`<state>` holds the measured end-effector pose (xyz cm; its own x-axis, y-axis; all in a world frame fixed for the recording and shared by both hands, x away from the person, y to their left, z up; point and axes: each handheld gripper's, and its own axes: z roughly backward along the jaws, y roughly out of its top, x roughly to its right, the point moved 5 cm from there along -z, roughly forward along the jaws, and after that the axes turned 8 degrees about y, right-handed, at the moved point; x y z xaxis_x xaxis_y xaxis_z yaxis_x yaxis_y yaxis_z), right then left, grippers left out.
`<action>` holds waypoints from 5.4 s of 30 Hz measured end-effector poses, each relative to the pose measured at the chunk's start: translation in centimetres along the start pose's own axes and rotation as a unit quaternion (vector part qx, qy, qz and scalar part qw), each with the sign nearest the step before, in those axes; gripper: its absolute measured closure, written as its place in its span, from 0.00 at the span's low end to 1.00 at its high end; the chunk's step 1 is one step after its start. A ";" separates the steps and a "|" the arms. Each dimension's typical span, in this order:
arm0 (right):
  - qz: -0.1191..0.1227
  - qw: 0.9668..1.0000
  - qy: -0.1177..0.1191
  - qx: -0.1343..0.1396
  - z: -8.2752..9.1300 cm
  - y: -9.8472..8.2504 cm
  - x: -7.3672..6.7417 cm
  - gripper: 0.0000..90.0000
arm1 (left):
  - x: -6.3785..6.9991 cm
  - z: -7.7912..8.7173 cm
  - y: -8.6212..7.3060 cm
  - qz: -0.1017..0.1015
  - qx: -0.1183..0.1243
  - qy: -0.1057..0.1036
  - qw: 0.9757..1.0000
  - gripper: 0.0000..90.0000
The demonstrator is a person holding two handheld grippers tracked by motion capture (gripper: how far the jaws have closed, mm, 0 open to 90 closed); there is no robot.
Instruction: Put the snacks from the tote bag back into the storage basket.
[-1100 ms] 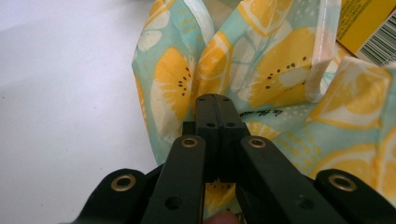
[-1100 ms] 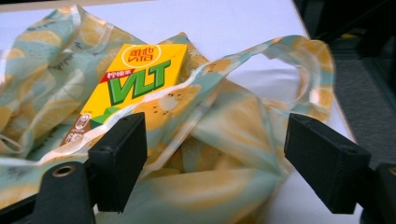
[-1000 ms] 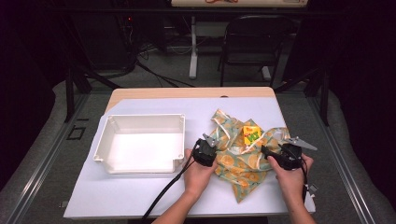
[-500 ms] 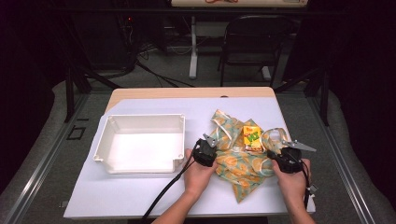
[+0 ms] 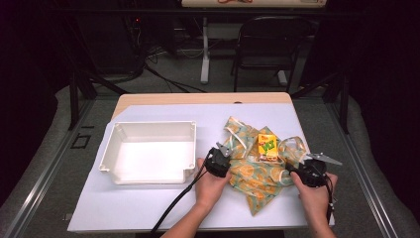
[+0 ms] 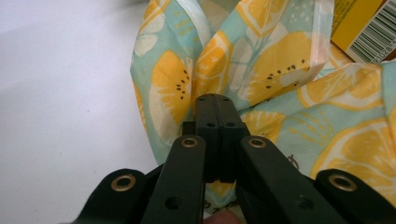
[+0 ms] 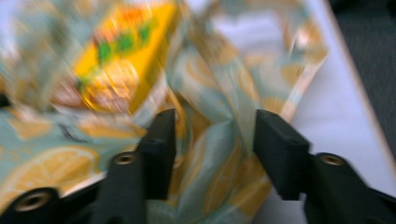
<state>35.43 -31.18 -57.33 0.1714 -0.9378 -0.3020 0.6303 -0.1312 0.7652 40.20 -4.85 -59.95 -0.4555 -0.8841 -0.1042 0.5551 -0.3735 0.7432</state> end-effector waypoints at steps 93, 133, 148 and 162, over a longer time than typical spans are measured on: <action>0.074 0.996 0.046 -0.035 -3.7 0.4 -7.8 0.18 | 0.1 0.0 0.0 -0.005 0.003 0.003 1.000 1.00; 0.083 0.979 0.001 -0.186 -8.2 1.3 -7.6 0.24 | 0.1 0.0 0.0 -0.007 0.003 0.002 1.000 1.00; 0.071 0.973 0.001 -0.219 -8.0 2.2 -7.8 0.24 | 0.1 0.0 0.0 -0.006 0.003 0.003 1.000 1.00; 0.082 0.975 0.015 -0.204 -7.8 2.4 -7.5 0.36 | 0.1 0.0 0.0 -0.006 0.003 0.003 1.000 1.00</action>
<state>41.57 -21.89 -57.69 0.3129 -0.9248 -0.2164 0.8410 0.1638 0.5157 40.14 -4.98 -59.98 -0.4582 -0.8812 -0.1166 0.5456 -0.3823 0.7458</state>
